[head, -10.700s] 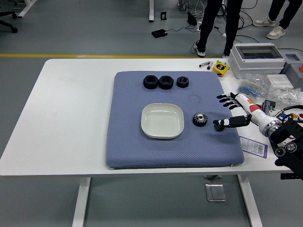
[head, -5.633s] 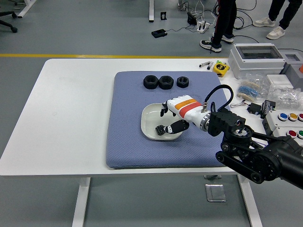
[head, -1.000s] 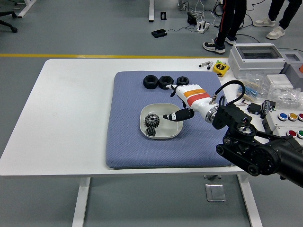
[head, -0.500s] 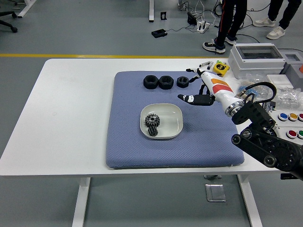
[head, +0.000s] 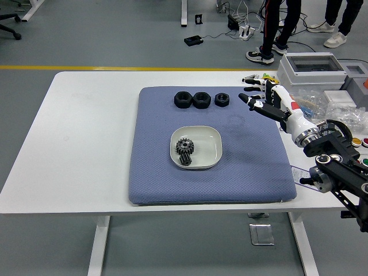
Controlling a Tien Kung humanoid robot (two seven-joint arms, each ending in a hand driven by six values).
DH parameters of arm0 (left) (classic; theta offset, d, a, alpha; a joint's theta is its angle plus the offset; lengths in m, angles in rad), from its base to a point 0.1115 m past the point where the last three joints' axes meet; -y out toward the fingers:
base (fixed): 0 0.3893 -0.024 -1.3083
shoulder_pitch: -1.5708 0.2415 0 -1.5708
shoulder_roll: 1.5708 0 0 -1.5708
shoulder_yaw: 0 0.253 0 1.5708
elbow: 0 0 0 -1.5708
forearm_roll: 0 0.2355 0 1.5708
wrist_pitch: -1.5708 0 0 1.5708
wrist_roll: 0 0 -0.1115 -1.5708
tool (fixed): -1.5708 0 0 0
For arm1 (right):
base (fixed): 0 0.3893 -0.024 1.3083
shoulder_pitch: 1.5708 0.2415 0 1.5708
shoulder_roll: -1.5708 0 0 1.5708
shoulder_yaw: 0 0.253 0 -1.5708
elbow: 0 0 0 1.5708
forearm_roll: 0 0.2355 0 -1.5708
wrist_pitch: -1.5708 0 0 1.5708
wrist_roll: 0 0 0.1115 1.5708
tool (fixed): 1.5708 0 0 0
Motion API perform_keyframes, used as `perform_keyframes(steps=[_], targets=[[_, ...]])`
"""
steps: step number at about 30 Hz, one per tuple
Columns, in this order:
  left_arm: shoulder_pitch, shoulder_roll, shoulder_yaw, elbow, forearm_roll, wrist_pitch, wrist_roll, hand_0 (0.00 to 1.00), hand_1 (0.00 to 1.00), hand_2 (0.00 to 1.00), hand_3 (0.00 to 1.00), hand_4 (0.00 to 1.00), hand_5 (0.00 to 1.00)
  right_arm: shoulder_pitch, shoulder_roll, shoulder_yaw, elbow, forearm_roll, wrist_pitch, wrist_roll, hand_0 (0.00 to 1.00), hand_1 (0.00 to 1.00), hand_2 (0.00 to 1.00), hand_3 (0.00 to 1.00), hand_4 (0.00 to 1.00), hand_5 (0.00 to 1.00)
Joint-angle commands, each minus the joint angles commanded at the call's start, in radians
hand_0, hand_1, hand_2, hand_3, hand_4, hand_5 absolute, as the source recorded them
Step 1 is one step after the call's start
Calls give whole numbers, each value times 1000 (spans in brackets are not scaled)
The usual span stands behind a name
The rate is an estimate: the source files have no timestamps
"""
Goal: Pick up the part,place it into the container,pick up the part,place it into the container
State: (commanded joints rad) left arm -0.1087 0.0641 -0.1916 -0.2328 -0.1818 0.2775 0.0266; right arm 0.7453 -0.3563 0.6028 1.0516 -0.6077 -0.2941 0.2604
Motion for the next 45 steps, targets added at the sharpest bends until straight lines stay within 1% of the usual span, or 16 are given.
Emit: perform_keyframes(steps=[2, 3, 8, 9, 14, 15, 20, 21, 26, 27, 31, 36, 40, 42, 44, 45], targets=[[2, 0, -6, 1, 11, 1, 3, 618, 588, 675, 595, 584, 576, -21, -13, 25, 6, 83, 4, -5, 616, 671, 772, 799, 998, 635], [3, 1, -7, 1, 13, 1, 4, 617, 585, 673, 595, 583, 577, -29, -17, 33, 8, 121, 6, -5, 721, 736, 806, 813, 998, 711], [12, -1, -16, 1, 20, 2, 7, 617, 585, 673, 595, 583, 577, -86, -37, 67, 8, 260, 30, 24, 721, 736, 806, 813, 998, 711], [14, -2, -18, 2, 23, 2, 8, 616, 587, 669, 595, 582, 579, -96, -38, 73, 6, 265, 35, 25, 823, 814, 838, 860, 998, 791], [20, -5, -36, 1, 54, 3, 19, 616, 587, 669, 595, 582, 579, -147, -32, 119, -21, 125, 38, 3, 823, 814, 838, 860, 998, 791], [21, -5, -37, 1, 57, 4, 20, 618, 587, 672, 594, 581, 581, -157, -31, 127, -23, 115, 43, 5, 889, 848, 850, 882, 998, 919], [24, -8, -46, 2, 67, 5, 21, 618, 587, 672, 594, 581, 581, -213, -19, 196, -29, 131, 68, 45, 889, 848, 850, 882, 998, 919], [24, -9, -47, 2, 69, 5, 22, 618, 587, 671, 595, 580, 583, -222, -16, 209, -27, 131, 73, 48, 869, 830, 843, 865, 998, 914], [25, -9, -53, 2, 80, 4, 25, 618, 587, 671, 595, 580, 583, -298, 15, 318, 15, 77, 78, 65, 869, 830, 843, 865, 998, 914], [24, -9, -53, 2, 80, 4, 24, 616, 588, 668, 595, 579, 584, -321, 28, 346, 33, 51, 77, 67, 847, 818, 837, 854, 998, 929], [24, -9, -51, 2, 77, 3, 24, 616, 588, 668, 595, 579, 584, -393, 67, 424, 82, -33, 75, 70, 847, 818, 837, 854, 998, 929], [21, -10, -51, 2, 77, 3, 24, 616, 588, 667, 594, 579, 585, -475, 113, 490, 137, -128, 79, 58, 839, 815, 829, 845, 998, 920], [18, -10, -48, 2, 73, 2, 22, 616, 588, 664, 595, 578, 587, -521, 147, 539, 172, -193, 63, 61, 815, 805, 820, 822, 998, 896], [17, -10, -45, 1, 70, 1, 21, 616, 588, 664, 595, 578, 587, -535, 157, 552, 185, -207, 40, 62, 815, 805, 820, 822, 998, 896], [15, -8, -43, 1, 69, 0, 20, 616, 588, 664, 595, 578, 587, -547, 164, 557, 193, -189, 34, 69, 815, 805, 820, 822, 998, 896], [14, -8, -41, 1, 66, 0, 19, 616, 588, 662, 595, 578, 588, -552, 169, 560, 195, -191, 30, 70, 782, 780, 795, 771, 998, 876]])
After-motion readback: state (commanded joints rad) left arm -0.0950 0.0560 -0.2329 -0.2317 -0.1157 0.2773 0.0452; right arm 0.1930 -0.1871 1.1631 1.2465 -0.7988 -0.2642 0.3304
